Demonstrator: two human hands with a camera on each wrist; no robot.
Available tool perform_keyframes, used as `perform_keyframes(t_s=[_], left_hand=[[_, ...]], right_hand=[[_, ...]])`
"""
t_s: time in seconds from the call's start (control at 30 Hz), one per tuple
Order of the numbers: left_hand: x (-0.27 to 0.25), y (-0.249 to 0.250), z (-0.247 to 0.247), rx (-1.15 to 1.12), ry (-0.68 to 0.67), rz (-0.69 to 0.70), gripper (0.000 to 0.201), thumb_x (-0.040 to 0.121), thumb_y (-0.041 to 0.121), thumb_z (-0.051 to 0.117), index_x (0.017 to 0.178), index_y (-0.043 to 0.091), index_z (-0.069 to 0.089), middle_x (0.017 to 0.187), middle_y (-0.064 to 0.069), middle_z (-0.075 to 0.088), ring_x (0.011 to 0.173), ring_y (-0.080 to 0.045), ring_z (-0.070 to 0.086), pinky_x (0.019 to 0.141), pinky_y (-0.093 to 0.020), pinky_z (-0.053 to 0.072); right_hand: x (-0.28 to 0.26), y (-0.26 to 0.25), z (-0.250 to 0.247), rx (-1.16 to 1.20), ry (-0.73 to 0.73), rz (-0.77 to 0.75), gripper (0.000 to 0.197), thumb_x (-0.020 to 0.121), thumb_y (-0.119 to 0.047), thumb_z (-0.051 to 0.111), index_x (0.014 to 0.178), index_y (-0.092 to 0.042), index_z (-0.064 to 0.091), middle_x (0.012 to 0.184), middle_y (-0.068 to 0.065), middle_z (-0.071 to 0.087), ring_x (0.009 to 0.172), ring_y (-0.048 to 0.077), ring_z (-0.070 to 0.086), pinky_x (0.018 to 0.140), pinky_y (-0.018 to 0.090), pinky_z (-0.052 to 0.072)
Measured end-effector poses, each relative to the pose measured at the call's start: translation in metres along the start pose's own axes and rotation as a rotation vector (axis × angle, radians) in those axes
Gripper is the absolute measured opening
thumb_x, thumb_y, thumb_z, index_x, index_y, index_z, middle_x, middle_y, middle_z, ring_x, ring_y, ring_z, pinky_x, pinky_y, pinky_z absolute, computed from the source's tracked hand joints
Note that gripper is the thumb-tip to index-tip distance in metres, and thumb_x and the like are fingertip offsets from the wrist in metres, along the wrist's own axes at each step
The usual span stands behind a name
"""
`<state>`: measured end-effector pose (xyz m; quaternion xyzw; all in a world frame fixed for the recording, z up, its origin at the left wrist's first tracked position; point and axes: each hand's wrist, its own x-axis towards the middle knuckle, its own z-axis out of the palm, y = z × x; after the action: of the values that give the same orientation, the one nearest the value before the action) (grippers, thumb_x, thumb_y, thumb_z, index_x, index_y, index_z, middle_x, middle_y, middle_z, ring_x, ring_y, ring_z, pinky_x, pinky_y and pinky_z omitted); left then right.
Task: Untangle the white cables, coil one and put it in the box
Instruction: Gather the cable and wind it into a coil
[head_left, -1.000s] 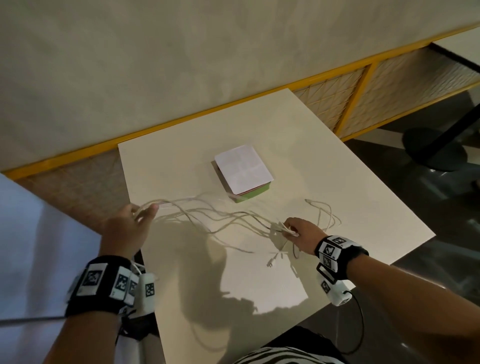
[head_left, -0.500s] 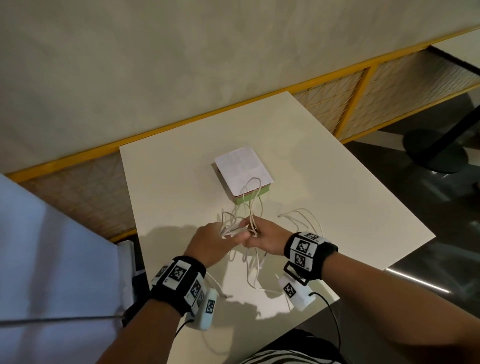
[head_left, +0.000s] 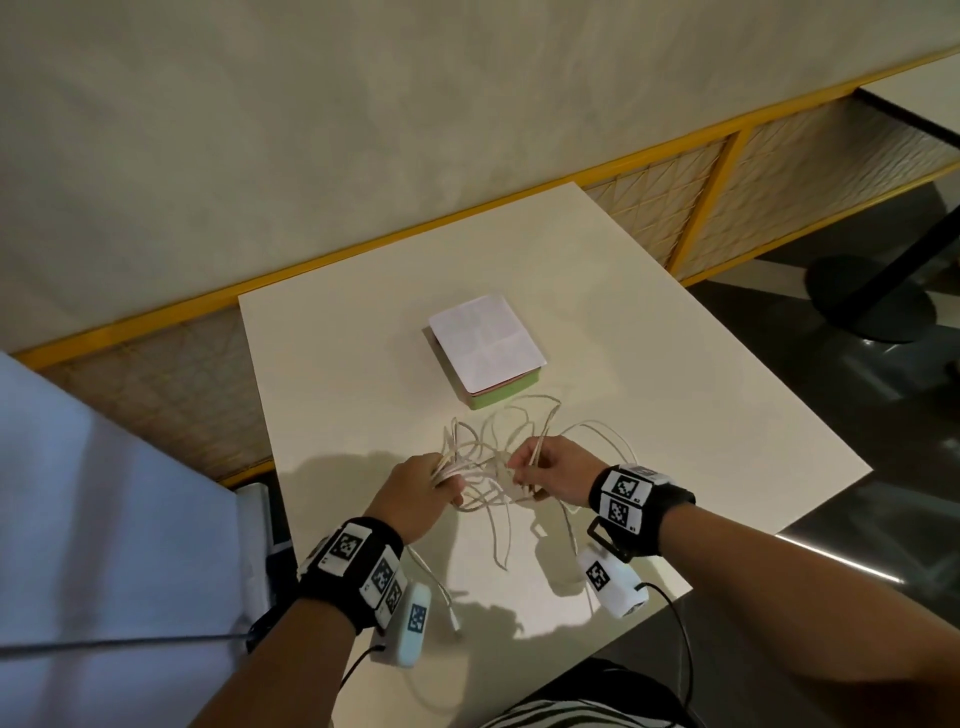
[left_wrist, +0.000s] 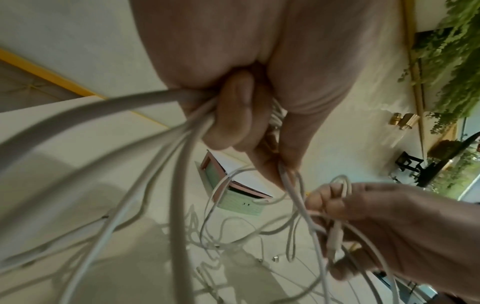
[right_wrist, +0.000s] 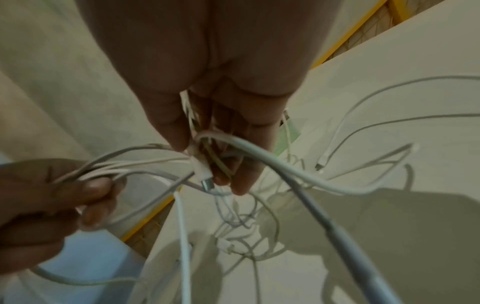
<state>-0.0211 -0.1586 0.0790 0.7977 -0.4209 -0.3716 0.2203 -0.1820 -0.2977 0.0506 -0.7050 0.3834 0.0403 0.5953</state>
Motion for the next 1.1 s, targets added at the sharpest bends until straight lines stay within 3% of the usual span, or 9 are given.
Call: perform_keyframes(t_s=[0.27, 0.43, 0.53, 0.67, 0.73, 0.87, 0.93, 1.0, 1.1], left_hand=[[0.006, -0.008, -0.008, -0.069, 0.163, -0.072, 0.012, 0.089, 0.018, 0.052, 0.084, 0.011, 0.060, 0.071, 0.009, 0.070, 0.067, -0.001, 0.056, 0.055, -0.015, 0.035], [0.003, -0.009, -0.012, -0.054, 0.085, -0.015, 0.014, 0.087, 0.026, 0.057, 0.080, 0.017, 0.064, 0.072, 0.006, 0.073, 0.071, 0.003, 0.061, 0.059, -0.016, 0.037], [0.002, -0.009, -0.015, 0.031, 0.058, 0.020, 0.023, 0.092, 0.033, 0.054, 0.077, 0.019, 0.065, 0.076, 0.004, 0.074, 0.072, -0.005, 0.064, 0.062, -0.021, 0.040], [-0.001, -0.008, -0.027, 0.125, 0.111, 0.074, 0.035, 0.094, 0.038, 0.049, 0.077, 0.009, 0.058, 0.074, -0.008, 0.069, 0.070, -0.023, 0.061, 0.064, -0.033, 0.041], [-0.002, -0.003, -0.032, 0.143, 0.120, 0.108, 0.039, 0.093, 0.042, 0.047, 0.073, 0.009, 0.054, 0.071, -0.009, 0.063, 0.069, -0.029, 0.056, 0.061, -0.036, 0.039], [-0.006, 0.015, -0.040, 0.144, 0.065, 0.179, 0.029, 0.094, 0.036, 0.050, 0.072, 0.018, 0.055, 0.060, 0.008, 0.052, 0.058, -0.010, 0.049, 0.052, -0.019, 0.031], [-0.011, 0.023, -0.043, 0.122, 0.031, 0.221, 0.029, 0.093, 0.039, 0.051, 0.072, 0.019, 0.058, 0.058, 0.008, 0.052, 0.056, -0.009, 0.049, 0.054, -0.024, 0.035], [-0.017, 0.027, -0.051, 0.091, 0.041, 0.248, 0.030, 0.085, 0.049, 0.050, 0.066, 0.026, 0.058, 0.055, 0.006, 0.052, 0.055, -0.011, 0.048, 0.057, -0.031, 0.038], [-0.026, 0.027, -0.070, 0.074, 0.099, 0.303, 0.041, 0.075, 0.060, 0.042, 0.055, 0.024, 0.043, 0.050, 0.004, 0.040, 0.051, -0.012, 0.038, 0.055, -0.034, 0.034]], right_hand=[[0.002, 0.015, -0.011, -0.089, 0.066, 0.066, 0.023, 0.074, 0.001, 0.058, 0.070, -0.021, 0.061, 0.068, 0.003, 0.065, 0.069, 0.020, 0.060, 0.076, 0.038, 0.054], [0.002, 0.021, -0.017, -0.097, 0.099, 0.102, 0.019, 0.084, -0.002, 0.047, 0.083, -0.018, 0.057, 0.063, 0.002, 0.058, 0.053, 0.014, 0.051, 0.055, 0.025, 0.044], [0.003, 0.024, -0.025, -0.434, 0.138, 0.114, 0.018, 0.093, -0.023, 0.044, 0.106, -0.014, 0.053, 0.082, 0.004, 0.060, 0.077, 0.024, 0.058, 0.067, 0.029, 0.042], [-0.001, 0.024, -0.032, -0.686, 0.210, 0.199, 0.079, 0.082, -0.032, 0.059, 0.145, -0.016, 0.015, 0.147, 0.011, 0.032, 0.133, 0.032, 0.033, 0.104, 0.046, 0.036], [-0.004, 0.010, -0.030, -0.590, 0.267, 0.074, 0.096, 0.077, -0.033, 0.065, 0.148, -0.020, 0.001, 0.156, 0.006, 0.011, 0.142, 0.030, 0.015, 0.112, 0.048, 0.025], [-0.010, -0.044, -0.006, -0.509, 0.118, -0.337, 0.117, 0.068, -0.043, 0.076, 0.148, -0.026, -0.007, 0.159, 0.001, -0.002, 0.145, 0.017, 0.001, 0.117, 0.037, 0.008], [-0.006, -0.068, 0.012, -0.576, 0.053, -0.462, 0.108, 0.069, -0.042, 0.075, 0.149, -0.024, 0.003, 0.157, 0.005, 0.012, 0.144, 0.018, 0.008, 0.116, 0.037, 0.007], [-0.001, -0.084, 0.025, -0.549, 0.032, -0.513, 0.066, 0.078, -0.025, 0.068, 0.137, -0.014, 0.040, 0.133, 0.016, 0.052, 0.127, 0.028, 0.046, 0.110, 0.042, 0.032], [0.005, -0.090, 0.032, -0.397, 0.069, -0.491, 0.016, 0.085, -0.011, 0.058, 0.099, -0.005, 0.063, 0.086, 0.019, 0.068, 0.078, 0.031, 0.063, 0.071, 0.039, 0.050]])
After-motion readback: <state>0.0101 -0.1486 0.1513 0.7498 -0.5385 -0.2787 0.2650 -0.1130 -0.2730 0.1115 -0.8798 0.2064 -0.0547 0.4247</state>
